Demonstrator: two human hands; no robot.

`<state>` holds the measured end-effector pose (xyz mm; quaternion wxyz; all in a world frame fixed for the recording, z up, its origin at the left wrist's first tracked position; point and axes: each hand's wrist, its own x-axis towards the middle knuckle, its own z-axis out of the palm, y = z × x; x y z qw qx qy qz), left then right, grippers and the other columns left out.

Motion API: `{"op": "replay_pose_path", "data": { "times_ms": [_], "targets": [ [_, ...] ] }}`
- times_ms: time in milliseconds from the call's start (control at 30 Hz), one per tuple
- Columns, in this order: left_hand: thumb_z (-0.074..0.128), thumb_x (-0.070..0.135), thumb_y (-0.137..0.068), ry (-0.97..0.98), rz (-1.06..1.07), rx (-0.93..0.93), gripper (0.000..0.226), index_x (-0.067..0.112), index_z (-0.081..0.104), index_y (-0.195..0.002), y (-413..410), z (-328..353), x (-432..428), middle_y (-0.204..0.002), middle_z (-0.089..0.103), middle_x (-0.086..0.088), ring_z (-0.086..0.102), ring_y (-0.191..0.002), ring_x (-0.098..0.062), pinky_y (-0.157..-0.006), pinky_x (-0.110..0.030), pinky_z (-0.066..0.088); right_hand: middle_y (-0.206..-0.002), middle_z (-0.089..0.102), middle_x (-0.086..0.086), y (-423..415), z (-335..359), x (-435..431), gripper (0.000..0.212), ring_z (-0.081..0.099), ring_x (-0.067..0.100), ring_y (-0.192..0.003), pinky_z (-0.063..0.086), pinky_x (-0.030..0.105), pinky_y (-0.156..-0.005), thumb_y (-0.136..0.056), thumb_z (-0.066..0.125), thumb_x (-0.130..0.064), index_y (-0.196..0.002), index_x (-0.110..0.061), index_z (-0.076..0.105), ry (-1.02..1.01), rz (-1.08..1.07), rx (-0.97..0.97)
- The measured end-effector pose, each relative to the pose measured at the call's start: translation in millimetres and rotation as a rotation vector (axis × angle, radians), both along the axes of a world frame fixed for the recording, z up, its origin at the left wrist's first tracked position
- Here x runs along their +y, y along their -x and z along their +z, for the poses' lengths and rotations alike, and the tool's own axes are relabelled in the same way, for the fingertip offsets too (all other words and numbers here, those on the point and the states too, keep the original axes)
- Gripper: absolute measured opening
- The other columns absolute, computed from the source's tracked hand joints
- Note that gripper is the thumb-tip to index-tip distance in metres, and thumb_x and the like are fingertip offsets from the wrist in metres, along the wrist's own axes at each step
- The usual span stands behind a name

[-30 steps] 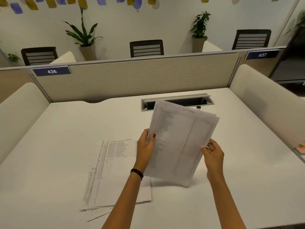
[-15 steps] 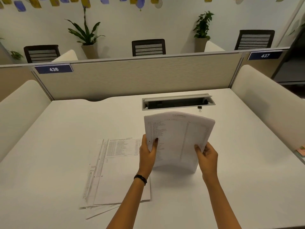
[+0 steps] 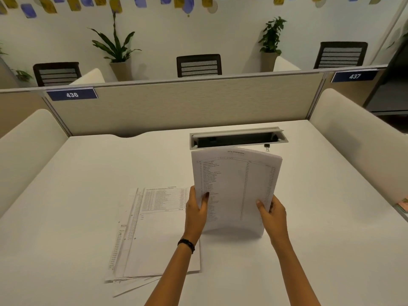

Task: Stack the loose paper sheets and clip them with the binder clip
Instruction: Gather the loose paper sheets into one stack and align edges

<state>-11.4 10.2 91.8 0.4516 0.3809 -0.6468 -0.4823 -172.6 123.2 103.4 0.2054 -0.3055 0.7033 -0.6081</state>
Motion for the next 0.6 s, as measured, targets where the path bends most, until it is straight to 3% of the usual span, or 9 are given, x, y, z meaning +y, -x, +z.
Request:
{"op": "replay_pose_path", "data": {
  "times_ms": [133, 233, 400, 500, 600],
  "targets": [
    [0.05, 0.018, -0.093, -0.007, 0.006, -0.027, 0.034, 0.048, 0.04, -0.107, -6, -7, -4, -0.109, 0.055, 0.019, 0.059, -0.096, 0.003, -0.071, -0.012, 0.054, -0.1, 0.067, 0.01, 4, 3, 0, 0.018, 0.063, 0.024, -0.09, 0.053, 0.031, -0.076, -0.092, 0.051, -0.01, -0.105, -0.004, 0.061, -0.026, 0.011, 0.031],
    [0.052, 0.019, -0.092, -0.023, -0.001, -0.026, 0.033, 0.045, 0.041, -0.11, -11, -7, -6, -0.111, 0.056, 0.015, 0.061, -0.099, -0.006, -0.076, -0.021, 0.057, -0.091, 0.068, 0.007, 5, 6, -1, 0.012, 0.064, 0.022, -0.08, 0.051, 0.023, -0.066, -0.091, 0.053, -0.014, -0.093, -0.006, 0.063, -0.03, 0.023, 0.035],
    [0.056, 0.018, -0.09, -0.083, -0.033, -0.126, 0.048, 0.023, 0.036, -0.133, -20, -10, -14, -0.126, 0.052, 0.003, 0.055, -0.11, -0.015, -0.09, -0.034, 0.052, -0.086, 0.07, 0.01, 0, -4, -5, 0.012, 0.066, 0.025, -0.075, 0.057, 0.035, -0.067, -0.09, 0.057, -0.017, -0.086, -0.008, 0.064, -0.054, -0.026, -0.033],
    [0.058, 0.013, -0.089, -0.132, -0.074, -0.175, 0.049, 0.02, 0.038, -0.134, -30, -18, -17, -0.124, 0.053, 0.002, 0.055, -0.108, -0.016, -0.093, -0.033, 0.05, -0.092, 0.07, 0.008, -6, -15, -5, 0.009, 0.068, 0.022, -0.08, 0.057, 0.034, -0.07, -0.089, 0.057, -0.017, -0.091, -0.012, 0.064, -0.084, -0.032, -0.076],
    [0.059, 0.01, -0.089, -0.213, -0.106, -0.249, 0.047, 0.018, 0.043, -0.132, -43, -32, -20, -0.111, 0.058, 0.005, 0.059, -0.093, -0.012, -0.079, -0.019, 0.053, -0.097, 0.071, 0.008, -13, -28, -6, 0.015, 0.068, 0.023, -0.085, 0.057, 0.038, -0.076, -0.089, 0.057, -0.016, -0.099, -0.008, 0.066, -0.129, -0.039, -0.098]
  ]
}}
